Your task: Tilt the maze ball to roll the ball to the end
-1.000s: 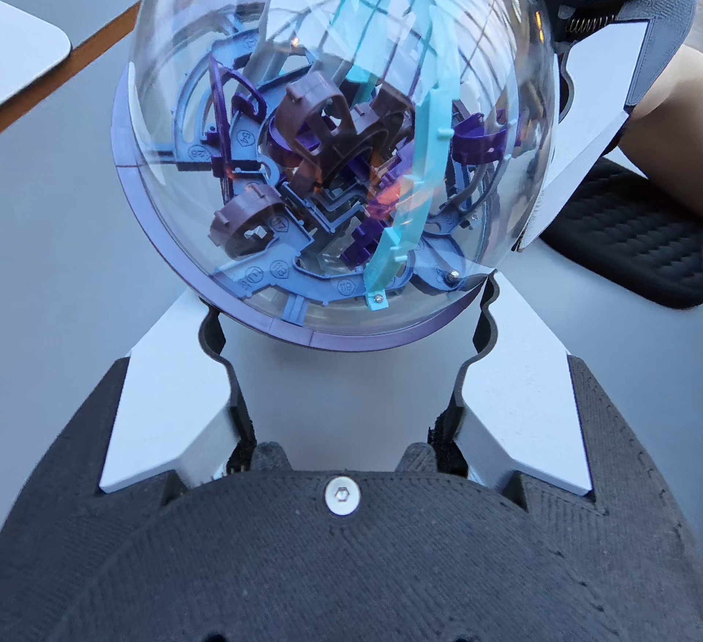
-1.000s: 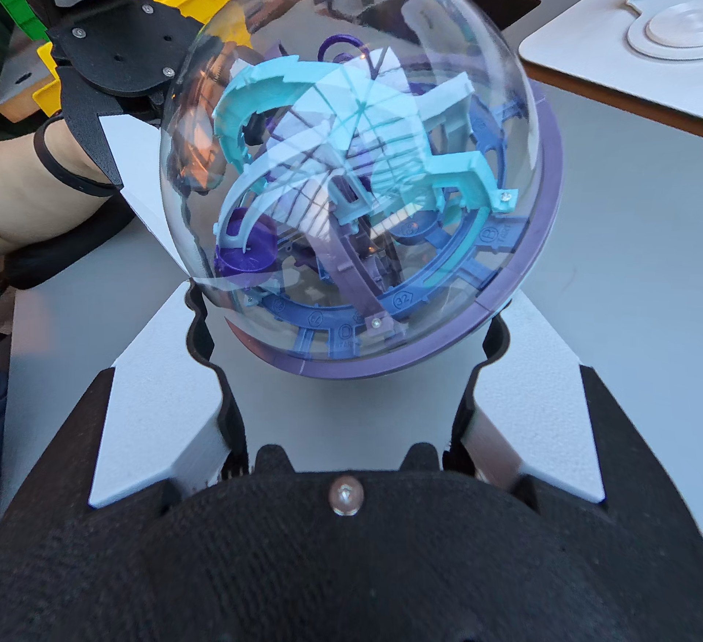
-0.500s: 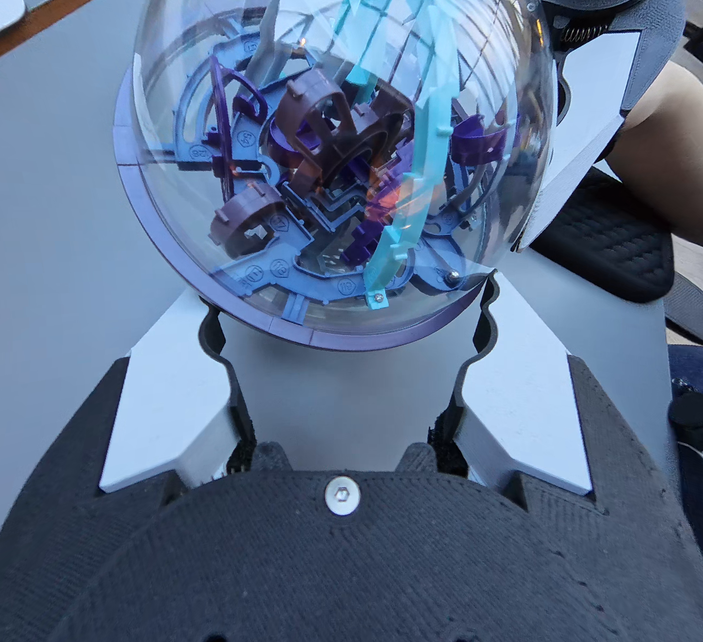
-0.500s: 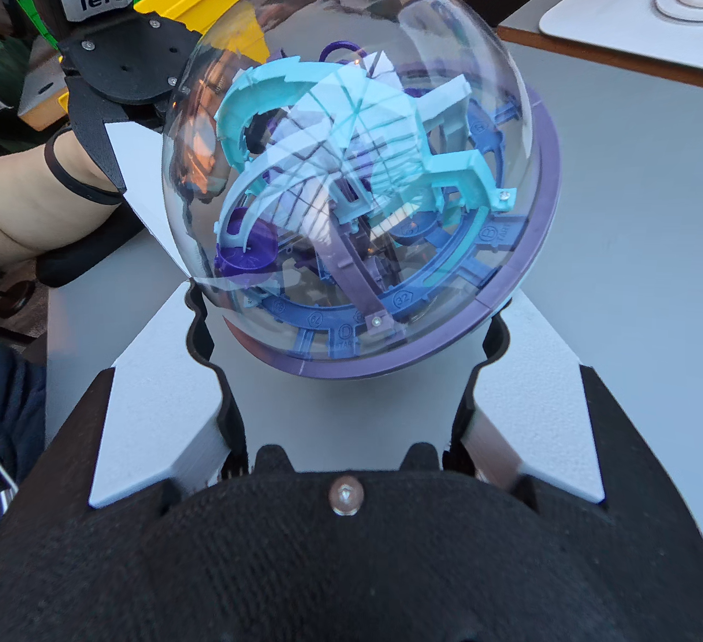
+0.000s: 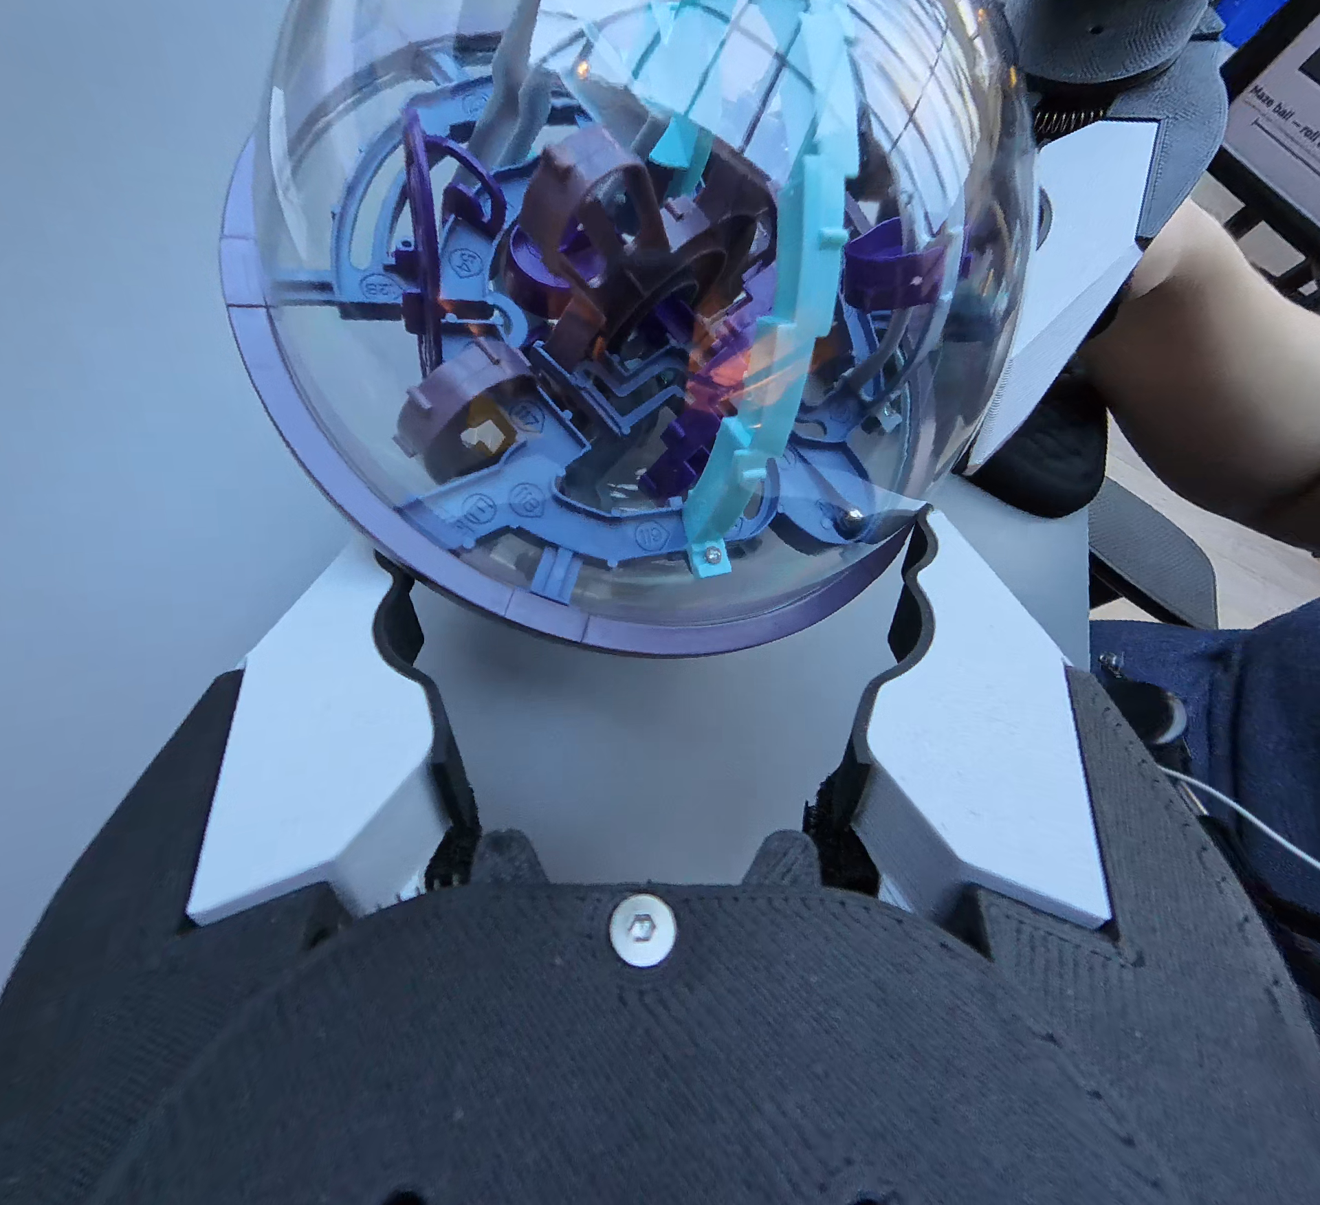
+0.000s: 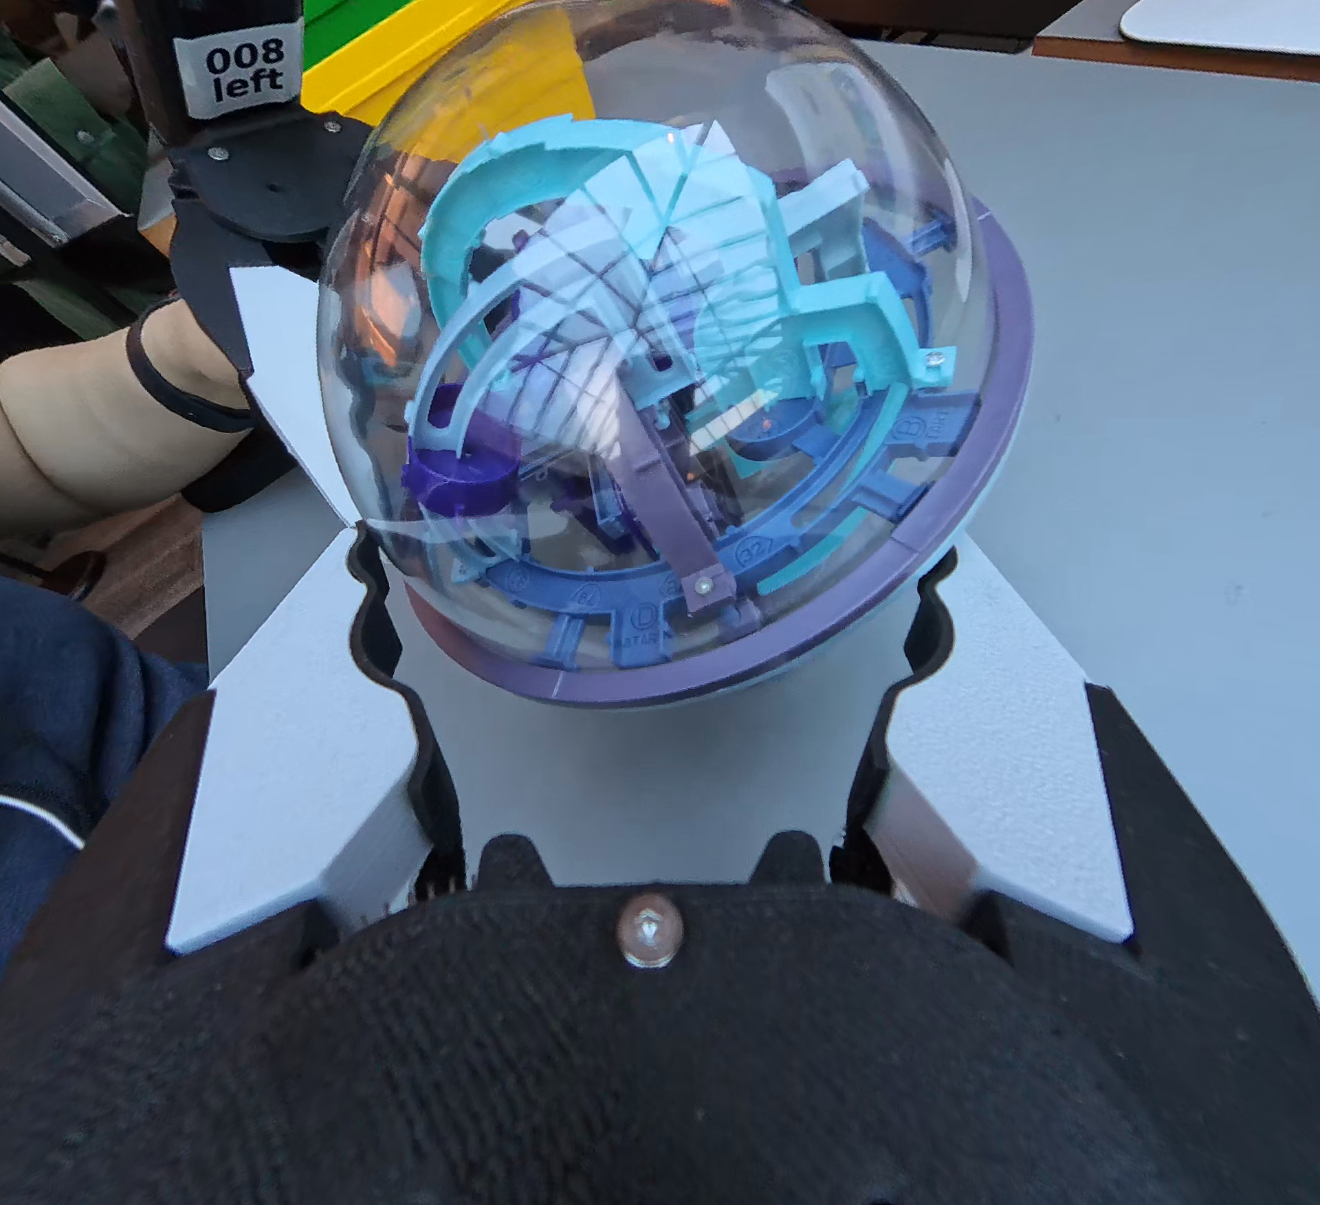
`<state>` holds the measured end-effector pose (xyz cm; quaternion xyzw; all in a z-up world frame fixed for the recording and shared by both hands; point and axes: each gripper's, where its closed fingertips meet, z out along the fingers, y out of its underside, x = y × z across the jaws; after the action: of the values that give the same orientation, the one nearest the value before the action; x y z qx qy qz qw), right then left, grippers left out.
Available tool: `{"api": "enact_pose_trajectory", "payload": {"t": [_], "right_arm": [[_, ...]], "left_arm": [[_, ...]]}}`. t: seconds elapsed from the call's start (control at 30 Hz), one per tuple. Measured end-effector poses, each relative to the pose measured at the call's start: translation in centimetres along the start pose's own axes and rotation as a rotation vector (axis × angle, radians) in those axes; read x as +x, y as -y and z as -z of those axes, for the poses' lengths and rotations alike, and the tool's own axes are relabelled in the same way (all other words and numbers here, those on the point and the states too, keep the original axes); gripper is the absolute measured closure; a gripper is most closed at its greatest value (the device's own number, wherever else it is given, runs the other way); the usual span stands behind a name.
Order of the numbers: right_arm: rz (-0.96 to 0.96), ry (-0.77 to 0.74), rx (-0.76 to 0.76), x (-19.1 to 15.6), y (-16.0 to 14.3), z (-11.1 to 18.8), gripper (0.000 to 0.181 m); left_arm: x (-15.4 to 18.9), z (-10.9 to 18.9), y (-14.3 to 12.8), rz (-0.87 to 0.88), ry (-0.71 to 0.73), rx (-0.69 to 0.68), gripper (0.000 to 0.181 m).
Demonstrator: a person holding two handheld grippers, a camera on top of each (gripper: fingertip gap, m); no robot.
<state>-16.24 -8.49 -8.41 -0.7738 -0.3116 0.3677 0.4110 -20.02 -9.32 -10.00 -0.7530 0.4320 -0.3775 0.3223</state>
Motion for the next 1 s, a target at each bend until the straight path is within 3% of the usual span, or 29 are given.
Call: {"api": "enact_pose_trajectory", "payload": {"t": [0.3, 0.57, 0.77, 0.87, 1.0], "right_arm": [[0.157, -0.043, 0.074, 0.8, 0.0, 0.7, 0.028], [0.592, -0.079, 0.149, -0.3, 1.3, 1.8, 0.028], [0.904, -0.176, 0.133, -0.4, 1.1, 1.0, 0.029], [0.900, -0.196, 0.146, -0.3, 1.4, 0.7, 0.032], [0.838, -0.170, 0.183, -0.4, 2.0, 1.1, 0.041]], "left_arm": [[-0.6, 1.4, 0.3, -0.077, -0.055, 0.104, 0.041], [-0.5, 3.0, 2.6, -0.494, -0.113, 0.218, 0.037], [-1.2, 2.5, 3.1, -0.816, -0.001, 0.251, 0.045], [-1.5, 1.8, 2.8, -0.924, 0.059, 0.233, 0.050], [-1.5, 1.5, 2.9, -0.909, 0.068, 0.241, 0.048]]}}
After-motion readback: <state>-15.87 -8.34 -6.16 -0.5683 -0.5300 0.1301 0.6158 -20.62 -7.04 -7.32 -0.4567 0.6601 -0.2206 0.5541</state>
